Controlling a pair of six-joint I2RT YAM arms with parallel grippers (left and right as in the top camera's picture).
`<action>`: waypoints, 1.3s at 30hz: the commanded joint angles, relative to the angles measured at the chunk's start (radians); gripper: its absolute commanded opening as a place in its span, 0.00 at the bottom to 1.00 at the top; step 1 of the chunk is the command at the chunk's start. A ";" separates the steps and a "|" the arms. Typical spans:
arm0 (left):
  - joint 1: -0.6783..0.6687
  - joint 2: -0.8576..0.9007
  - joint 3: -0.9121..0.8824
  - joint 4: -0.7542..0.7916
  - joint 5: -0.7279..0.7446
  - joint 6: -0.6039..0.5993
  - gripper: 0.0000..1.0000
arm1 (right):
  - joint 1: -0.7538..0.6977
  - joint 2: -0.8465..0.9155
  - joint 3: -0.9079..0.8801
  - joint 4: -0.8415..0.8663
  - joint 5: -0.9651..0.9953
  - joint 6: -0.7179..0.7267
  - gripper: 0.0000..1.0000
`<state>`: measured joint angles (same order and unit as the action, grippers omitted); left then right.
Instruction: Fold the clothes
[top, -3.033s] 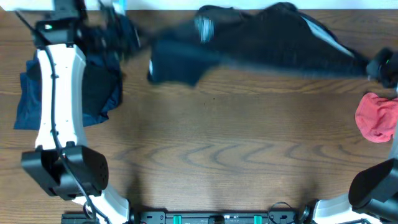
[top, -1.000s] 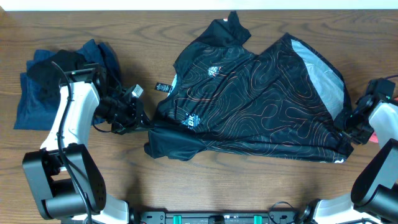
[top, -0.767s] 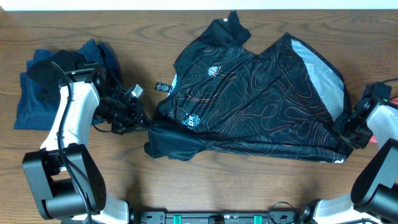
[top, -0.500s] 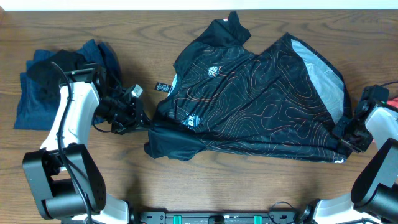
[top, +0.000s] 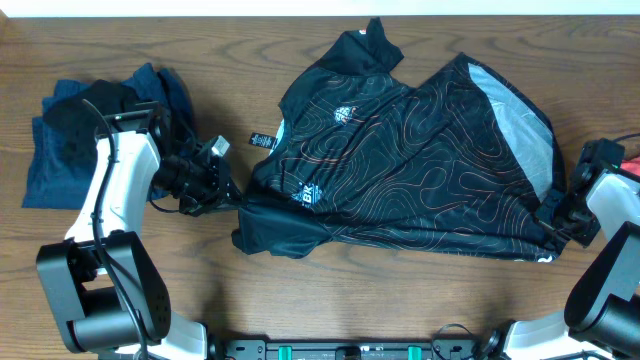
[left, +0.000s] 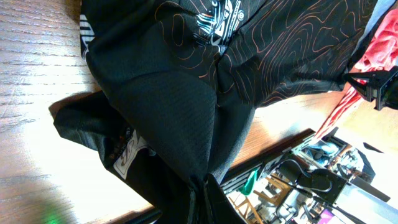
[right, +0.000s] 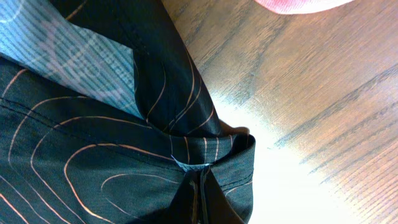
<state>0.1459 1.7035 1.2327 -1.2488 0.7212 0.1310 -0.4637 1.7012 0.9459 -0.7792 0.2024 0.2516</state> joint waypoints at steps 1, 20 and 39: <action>0.003 -0.005 0.002 -0.002 -0.012 0.002 0.06 | -0.007 0.010 -0.008 -0.006 0.002 0.005 0.01; 0.003 -0.005 0.002 -0.002 0.001 -0.010 0.06 | -0.018 -0.025 0.444 -0.542 -0.156 -0.029 0.01; 0.094 -0.249 0.346 0.020 0.219 -0.147 0.06 | -0.204 -0.323 0.760 -0.536 -0.427 -0.100 0.01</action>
<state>0.2111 1.5242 1.4899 -1.2472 0.8368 0.0551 -0.6598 1.4235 1.6547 -1.3170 -0.1623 0.1738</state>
